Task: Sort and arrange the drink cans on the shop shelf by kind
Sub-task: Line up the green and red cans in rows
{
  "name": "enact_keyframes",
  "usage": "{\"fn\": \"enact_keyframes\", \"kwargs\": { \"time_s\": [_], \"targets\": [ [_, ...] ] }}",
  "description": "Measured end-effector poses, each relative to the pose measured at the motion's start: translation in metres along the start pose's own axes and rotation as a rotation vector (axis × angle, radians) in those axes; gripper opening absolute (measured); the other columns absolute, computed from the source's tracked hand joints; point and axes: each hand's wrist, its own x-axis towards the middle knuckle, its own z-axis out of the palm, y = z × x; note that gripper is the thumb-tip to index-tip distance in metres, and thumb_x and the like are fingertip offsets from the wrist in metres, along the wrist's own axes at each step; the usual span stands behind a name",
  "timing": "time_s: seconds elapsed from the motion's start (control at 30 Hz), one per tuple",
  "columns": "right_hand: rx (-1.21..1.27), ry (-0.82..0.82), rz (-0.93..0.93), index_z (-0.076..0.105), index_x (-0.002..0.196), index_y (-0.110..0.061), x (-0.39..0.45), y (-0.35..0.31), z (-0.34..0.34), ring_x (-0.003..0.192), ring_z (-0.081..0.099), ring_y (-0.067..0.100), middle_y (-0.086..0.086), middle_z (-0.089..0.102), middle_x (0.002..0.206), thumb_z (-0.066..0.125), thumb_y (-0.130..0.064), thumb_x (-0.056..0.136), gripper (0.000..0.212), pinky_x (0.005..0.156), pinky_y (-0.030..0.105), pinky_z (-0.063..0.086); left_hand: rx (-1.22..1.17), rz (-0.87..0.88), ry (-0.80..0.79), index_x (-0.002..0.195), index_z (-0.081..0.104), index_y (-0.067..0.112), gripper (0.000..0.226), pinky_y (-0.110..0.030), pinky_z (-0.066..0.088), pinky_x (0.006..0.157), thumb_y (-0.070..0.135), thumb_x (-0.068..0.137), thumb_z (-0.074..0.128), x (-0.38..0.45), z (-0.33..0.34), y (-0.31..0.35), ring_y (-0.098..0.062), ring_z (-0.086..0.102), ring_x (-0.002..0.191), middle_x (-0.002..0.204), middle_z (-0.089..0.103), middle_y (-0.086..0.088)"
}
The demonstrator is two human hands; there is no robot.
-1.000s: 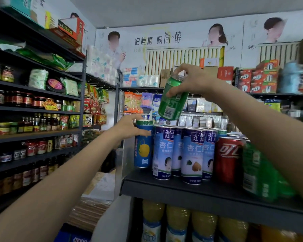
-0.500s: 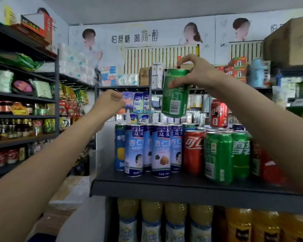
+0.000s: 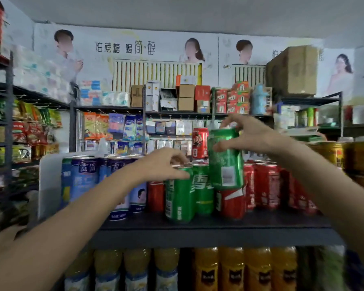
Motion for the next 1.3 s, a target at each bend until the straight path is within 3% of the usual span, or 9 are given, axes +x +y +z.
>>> {"fn": "enact_keyframes", "kwargs": {
  "time_s": [0.13,0.23,0.3,0.4,0.6,0.97,1.1,1.2,1.3],
  "targets": [
    [0.062,-0.083,-0.075,0.052,0.103,-0.014,-0.017,0.037,0.023,0.067,0.057,0.003,-0.006,0.058,0.084,0.079,-0.019,0.069,0.044,0.054,0.011,0.047,0.142,-0.067,0.051,0.119,0.054,0.018,0.048,-0.025,0.040,0.094,0.035,0.077,0.071,0.006,0.016,0.006,-0.012,0.051,0.114,0.126,0.054,0.002],
    [-0.038,-0.041,-0.191,0.049,0.102,-0.022,-0.012,0.050,0.044,0.087,0.057,0.014,-0.005,0.059,0.096,0.078,-0.042,0.062,0.053,0.078,0.032,0.053,0.202,-0.116,0.008,0.125,0.051,0.017,0.052,-0.026,0.040,0.095,0.031,0.079,0.071,0.011,0.013,0.017,-0.014,0.049,0.117,0.129,0.052,0.000],
    [-0.184,-0.056,-0.212,0.047,0.104,-0.027,-0.008,0.055,0.056,0.105,0.047,0.018,-0.005,0.057,0.109,0.072,-0.053,0.063,0.054,0.095,0.043,0.039,0.130,-0.144,-0.068,0.130,0.044,0.018,0.058,-0.027,0.037,0.101,0.028,0.079,0.071,0.008,0.011,0.023,-0.013,0.045,0.123,0.136,0.045,0.002],
    [-0.314,-0.036,-0.229,0.047,0.110,-0.027,-0.007,0.063,0.063,0.112,0.039,0.015,-0.009,0.054,0.115,0.066,-0.057,0.072,0.052,0.101,0.039,0.024,-0.040,-0.138,-0.117,0.129,0.042,0.027,0.056,-0.027,0.030,0.107,0.028,0.080,0.070,-0.001,0.015,0.035,-0.006,0.036,0.127,0.136,0.039,0.011],
    [-0.427,-0.045,-0.286,0.044,0.126,-0.031,-0.012,0.074,0.048,0.127,0.027,0.021,-0.004,0.035,0.136,0.058,-0.063,0.076,0.061,0.106,0.045,0.022,0.099,-0.104,-0.045,0.111,0.052,0.028,0.045,-0.026,0.037,0.097,0.040,0.073,0.073,0.003,0.023,0.053,-0.009,0.046,0.114,0.121,0.050,0.011],
    [-0.397,-0.201,-0.202,0.031,0.139,-0.036,-0.014,0.092,0.018,0.127,0.038,0.017,-0.007,0.041,0.138,0.066,-0.056,0.074,0.076,0.108,0.048,0.025,0.267,-0.063,-0.022,0.110,0.055,0.018,0.045,-0.034,0.044,0.096,0.039,0.074,0.072,0.026,0.040,0.073,-0.015,0.053,0.111,0.120,0.057,0.001],
    [-0.227,-0.102,-0.152,0.035,0.140,-0.027,-0.015,0.106,-0.013,0.127,0.043,0.016,-0.006,0.042,0.142,0.066,-0.033,0.084,0.064,0.105,0.031,0.032,0.433,-0.052,-0.123,0.108,0.053,0.016,0.048,-0.027,0.043,0.089,0.045,0.074,0.070,0.041,0.035,0.084,-0.015,0.052,0.108,0.118,0.056,-0.001],
    [-0.517,0.021,-0.028,0.048,0.131,-0.022,-0.007,0.121,-0.044,0.124,0.047,0.017,-0.003,0.051,0.135,0.057,-0.025,0.091,0.042,0.113,0.042,0.024,0.486,-0.056,-0.188,0.104,0.056,0.011,0.051,-0.031,0.047,0.088,0.049,0.074,0.068,0.050,0.028,0.091,-0.017,0.055,0.102,0.110,0.059,-0.003],
    [-0.807,-0.064,0.064,0.054,0.124,-0.022,0.000,0.137,-0.051,0.124,0.047,0.015,-0.005,0.056,0.128,0.057,-0.025,0.090,0.035,0.115,0.046,0.010,0.479,-0.054,-0.228,0.095,0.060,0.006,0.047,-0.022,0.046,0.066,0.046,0.073,0.071,0.060,0.025,0.094,-0.012,0.055,0.077,0.088,0.062,-0.002]
  ]
}}
